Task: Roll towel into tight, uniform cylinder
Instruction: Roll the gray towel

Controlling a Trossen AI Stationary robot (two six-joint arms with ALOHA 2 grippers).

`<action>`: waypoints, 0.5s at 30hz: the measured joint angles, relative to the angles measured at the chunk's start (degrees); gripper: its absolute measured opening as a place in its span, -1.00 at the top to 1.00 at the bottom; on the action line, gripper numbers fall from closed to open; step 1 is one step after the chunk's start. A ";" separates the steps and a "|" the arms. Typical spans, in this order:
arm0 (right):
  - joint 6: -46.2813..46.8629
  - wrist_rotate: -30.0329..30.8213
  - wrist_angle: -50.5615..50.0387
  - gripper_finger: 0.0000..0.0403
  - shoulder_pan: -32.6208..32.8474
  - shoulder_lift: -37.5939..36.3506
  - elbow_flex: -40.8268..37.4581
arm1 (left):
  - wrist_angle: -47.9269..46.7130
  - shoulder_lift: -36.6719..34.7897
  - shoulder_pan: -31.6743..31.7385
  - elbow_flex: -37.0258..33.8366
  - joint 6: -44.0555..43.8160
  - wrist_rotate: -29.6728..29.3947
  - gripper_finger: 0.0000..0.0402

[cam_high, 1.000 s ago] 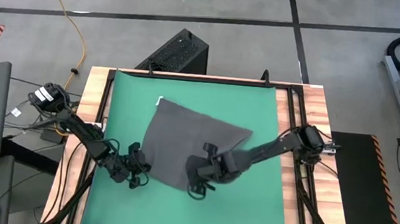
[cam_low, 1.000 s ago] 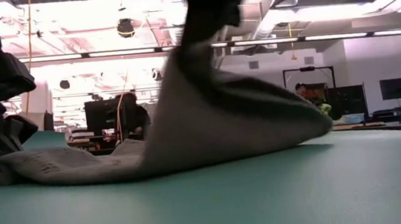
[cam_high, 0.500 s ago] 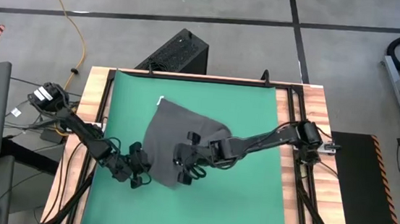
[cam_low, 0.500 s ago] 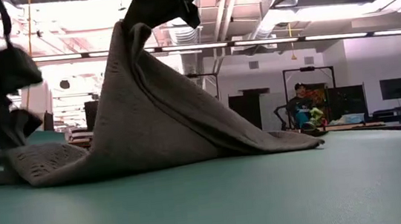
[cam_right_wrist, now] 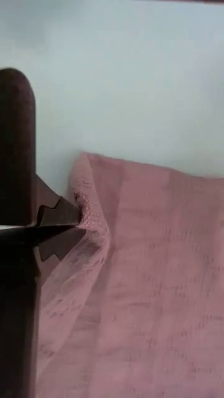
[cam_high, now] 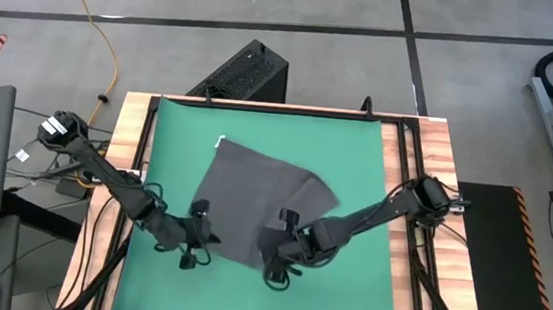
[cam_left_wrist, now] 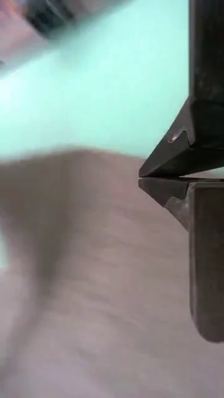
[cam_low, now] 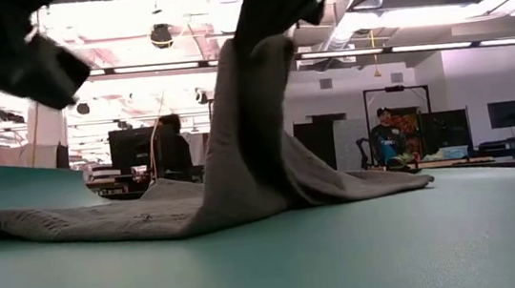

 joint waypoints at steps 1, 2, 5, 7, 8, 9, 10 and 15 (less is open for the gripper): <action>0.62 0.24 -0.26 0.97 0.34 0.00 0.02 | 4.59 0.83 0.58 -1.11 2.02 -0.94 1.00; 1.55 0.80 -0.63 0.97 0.64 -0.02 0.01 | 7.69 1.90 1.43 -2.15 3.43 -1.94 1.00; 2.99 1.23 -1.34 0.97 1.55 -0.02 0.02 | 14.58 5.58 5.41 -4.32 4.66 -3.46 1.00; 3.53 1.36 -1.30 0.97 1.96 -0.02 0.02 | 20.04 8.92 8.23 -4.64 5.70 -0.18 1.00; 4.11 1.38 -1.30 0.97 2.06 -0.02 0.00 | 22.03 10.83 9.31 -4.64 6.50 1.75 1.00; 4.66 1.38 -1.41 0.97 2.20 -0.02 0.02 | 23.54 12.91 10.32 -4.47 7.61 3.60 1.00; 5.08 1.40 -1.51 0.97 2.43 -0.02 0.02 | 24.49 15.10 11.16 -3.86 8.62 4.75 1.00; 7.21 2.46 -1.65 0.97 3.40 0.00 0.00 | 25.64 23.55 14.92 -0.87 9.68 7.93 1.00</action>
